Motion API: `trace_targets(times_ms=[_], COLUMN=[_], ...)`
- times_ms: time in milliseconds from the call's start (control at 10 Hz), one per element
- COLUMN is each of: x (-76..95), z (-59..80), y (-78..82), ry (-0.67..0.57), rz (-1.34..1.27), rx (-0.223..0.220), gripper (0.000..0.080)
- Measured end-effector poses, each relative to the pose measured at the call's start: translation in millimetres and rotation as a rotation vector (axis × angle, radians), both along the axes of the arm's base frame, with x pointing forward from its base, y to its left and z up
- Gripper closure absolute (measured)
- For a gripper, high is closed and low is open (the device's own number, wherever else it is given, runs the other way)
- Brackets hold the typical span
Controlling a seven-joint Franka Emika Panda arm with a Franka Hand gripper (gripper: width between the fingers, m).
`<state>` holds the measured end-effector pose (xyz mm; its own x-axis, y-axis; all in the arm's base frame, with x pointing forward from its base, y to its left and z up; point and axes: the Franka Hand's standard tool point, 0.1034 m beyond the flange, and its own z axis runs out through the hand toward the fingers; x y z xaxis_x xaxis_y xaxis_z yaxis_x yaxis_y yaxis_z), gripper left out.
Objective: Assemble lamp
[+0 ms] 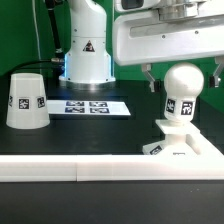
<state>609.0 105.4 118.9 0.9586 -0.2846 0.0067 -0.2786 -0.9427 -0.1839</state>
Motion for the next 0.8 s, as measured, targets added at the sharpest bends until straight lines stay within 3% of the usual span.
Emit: trace_targets(times_ms=[800], x=[2.9], z=[1.5], y=[4.3], ry=[-0.126], rz=[0.857], rx=[-0.159], gripper=[0.0101])
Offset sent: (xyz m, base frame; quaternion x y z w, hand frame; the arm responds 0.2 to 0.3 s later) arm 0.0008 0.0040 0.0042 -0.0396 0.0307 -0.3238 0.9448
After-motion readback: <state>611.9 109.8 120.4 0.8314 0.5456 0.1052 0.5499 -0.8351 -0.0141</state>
